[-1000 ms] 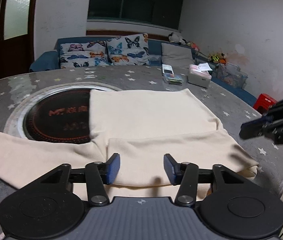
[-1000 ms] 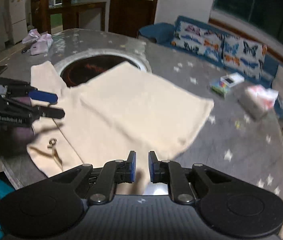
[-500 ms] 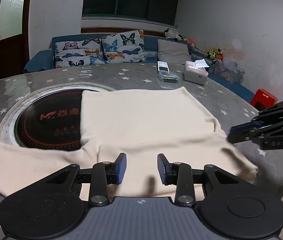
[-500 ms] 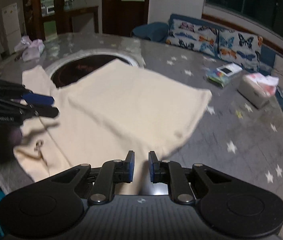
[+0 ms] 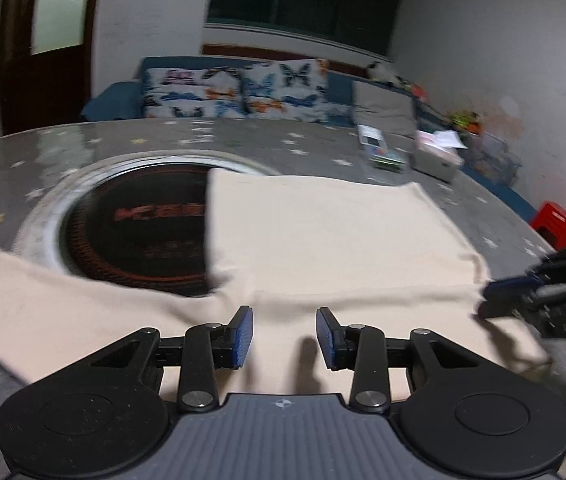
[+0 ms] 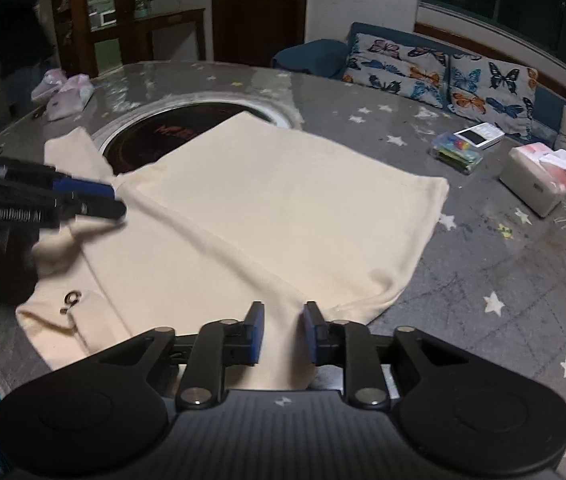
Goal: Fold clothes
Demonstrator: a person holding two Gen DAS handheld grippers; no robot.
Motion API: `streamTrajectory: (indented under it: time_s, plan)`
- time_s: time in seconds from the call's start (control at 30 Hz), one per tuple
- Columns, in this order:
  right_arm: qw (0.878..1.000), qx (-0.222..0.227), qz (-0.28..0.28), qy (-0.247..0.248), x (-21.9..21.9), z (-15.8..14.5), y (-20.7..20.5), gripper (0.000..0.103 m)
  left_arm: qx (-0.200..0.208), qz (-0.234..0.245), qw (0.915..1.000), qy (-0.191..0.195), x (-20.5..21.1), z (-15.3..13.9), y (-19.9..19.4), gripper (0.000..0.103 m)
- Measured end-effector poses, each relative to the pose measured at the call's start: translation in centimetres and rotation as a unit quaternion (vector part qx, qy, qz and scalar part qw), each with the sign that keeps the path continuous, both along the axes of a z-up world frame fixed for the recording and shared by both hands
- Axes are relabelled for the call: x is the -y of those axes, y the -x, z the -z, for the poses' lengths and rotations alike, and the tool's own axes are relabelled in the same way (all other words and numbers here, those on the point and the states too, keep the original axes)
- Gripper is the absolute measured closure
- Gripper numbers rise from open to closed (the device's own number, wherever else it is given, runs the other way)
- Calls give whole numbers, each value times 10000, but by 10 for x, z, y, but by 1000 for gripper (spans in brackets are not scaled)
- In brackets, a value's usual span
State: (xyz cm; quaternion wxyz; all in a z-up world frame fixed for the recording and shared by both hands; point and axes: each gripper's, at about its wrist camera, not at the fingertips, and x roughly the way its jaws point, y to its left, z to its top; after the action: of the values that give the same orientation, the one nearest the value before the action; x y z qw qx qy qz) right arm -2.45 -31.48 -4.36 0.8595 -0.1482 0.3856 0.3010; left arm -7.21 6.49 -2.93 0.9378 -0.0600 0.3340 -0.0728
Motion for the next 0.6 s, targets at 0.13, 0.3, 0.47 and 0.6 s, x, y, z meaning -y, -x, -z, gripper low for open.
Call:
streamTrajectory:
  time_s: [0.13, 0.3, 0.47, 0.6]
  plan:
    - [10000, 0, 0, 7, -2, 1, 1, 80, 69, -433, 9990, -39, -23, -3, 7, 65]
    - [10000, 15, -85, 20, -6, -2, 2, 77, 196, -1573, 9868, -327, -66, -8, 13, 65]
    - [9999, -14, -99, 42, -8, 0, 1, 77, 80, -2585, 9651, -415, -110, -8, 11, 64]
    - [9999, -15, -97, 63, -9, 0, 2, 77, -8, -3119, 9488, -495, -138, -4, 7, 63]
